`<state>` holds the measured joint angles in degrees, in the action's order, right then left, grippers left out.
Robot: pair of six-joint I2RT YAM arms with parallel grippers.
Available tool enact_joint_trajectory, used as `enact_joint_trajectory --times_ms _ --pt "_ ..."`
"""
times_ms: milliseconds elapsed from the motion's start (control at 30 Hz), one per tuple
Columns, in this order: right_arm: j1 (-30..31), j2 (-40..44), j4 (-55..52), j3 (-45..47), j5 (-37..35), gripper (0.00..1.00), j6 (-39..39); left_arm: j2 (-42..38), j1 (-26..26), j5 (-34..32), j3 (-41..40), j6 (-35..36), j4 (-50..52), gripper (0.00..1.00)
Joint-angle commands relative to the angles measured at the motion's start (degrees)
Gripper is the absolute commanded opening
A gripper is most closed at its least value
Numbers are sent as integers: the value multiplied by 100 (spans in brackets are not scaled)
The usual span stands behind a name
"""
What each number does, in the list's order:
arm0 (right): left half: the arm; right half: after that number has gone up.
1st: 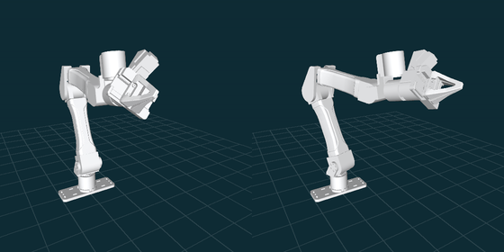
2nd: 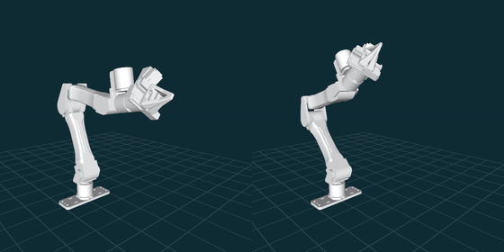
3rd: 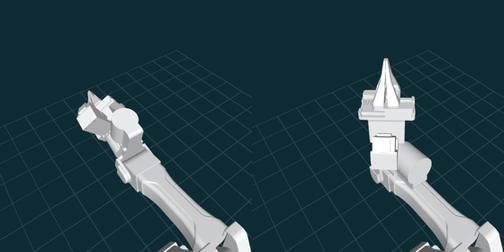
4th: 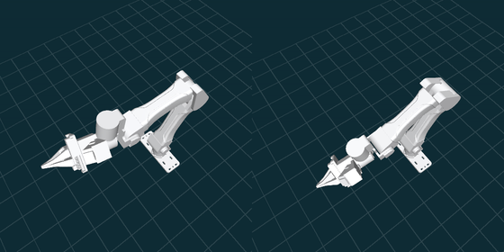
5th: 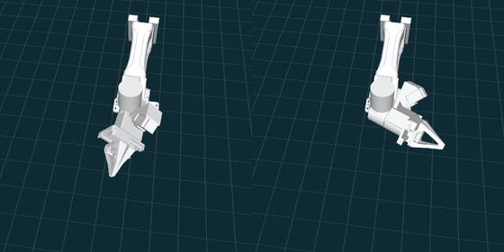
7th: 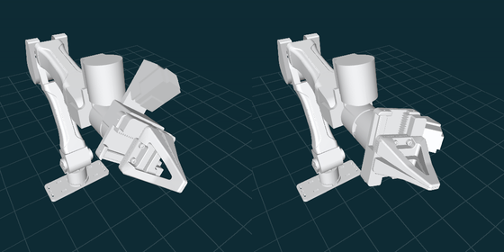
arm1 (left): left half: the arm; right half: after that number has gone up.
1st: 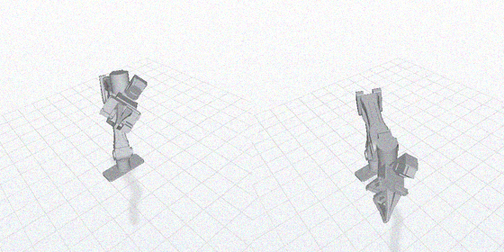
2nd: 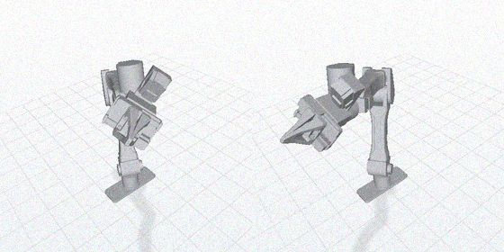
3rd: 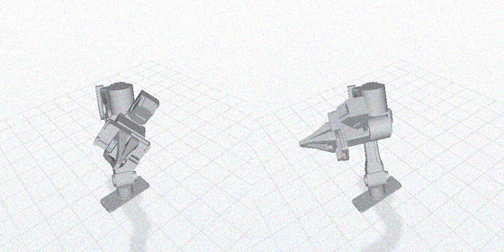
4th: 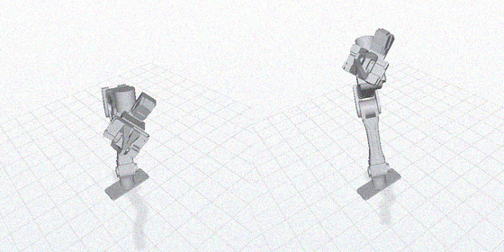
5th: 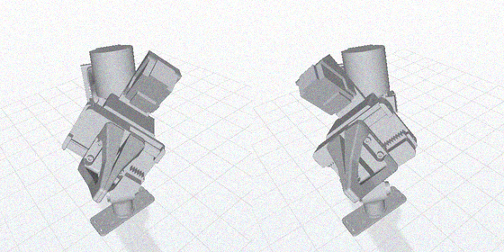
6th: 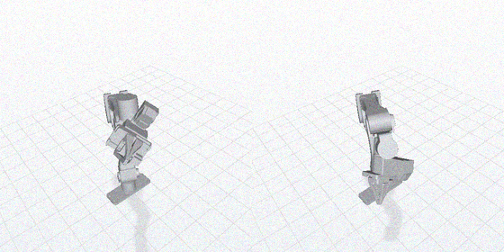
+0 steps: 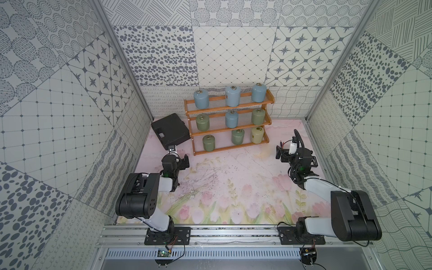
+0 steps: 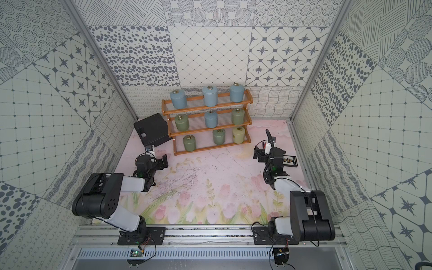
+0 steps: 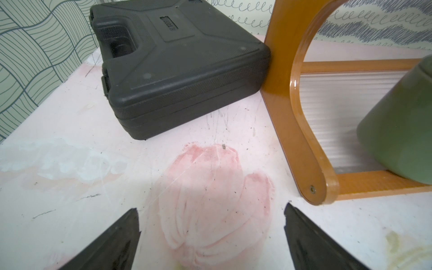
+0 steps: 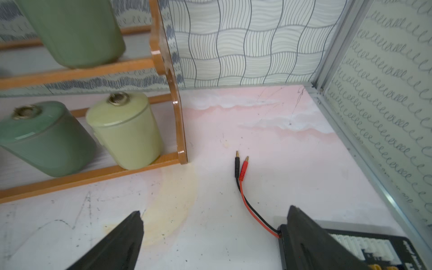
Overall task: Remove the tea canisters from the shelf
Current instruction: Pick up the tea canister from the shelf.
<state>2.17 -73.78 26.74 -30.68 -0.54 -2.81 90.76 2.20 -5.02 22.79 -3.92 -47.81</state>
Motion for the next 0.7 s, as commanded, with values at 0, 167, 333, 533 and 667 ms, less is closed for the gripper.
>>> enact_joint_trajectory --times_ms 0,167,333,533,667 --pt "25 403 -857 -528 507 100 -234 -5 -6 71 48 112 -261 100" --pt "75 547 -1595 -1495 1130 100 -515 -6 0 76 42 111 -263 100" --pt "515 333 -2561 -2720 1372 100 -314 -6 -1 78 42 119 -259 100" --pt "1150 -283 -3246 -4002 1385 100 -158 -6 -2 62 29 112 -284 100" --pt "1439 -695 -3534 -4689 1461 100 -169 -371 -7 4 -139 75 -301 100"
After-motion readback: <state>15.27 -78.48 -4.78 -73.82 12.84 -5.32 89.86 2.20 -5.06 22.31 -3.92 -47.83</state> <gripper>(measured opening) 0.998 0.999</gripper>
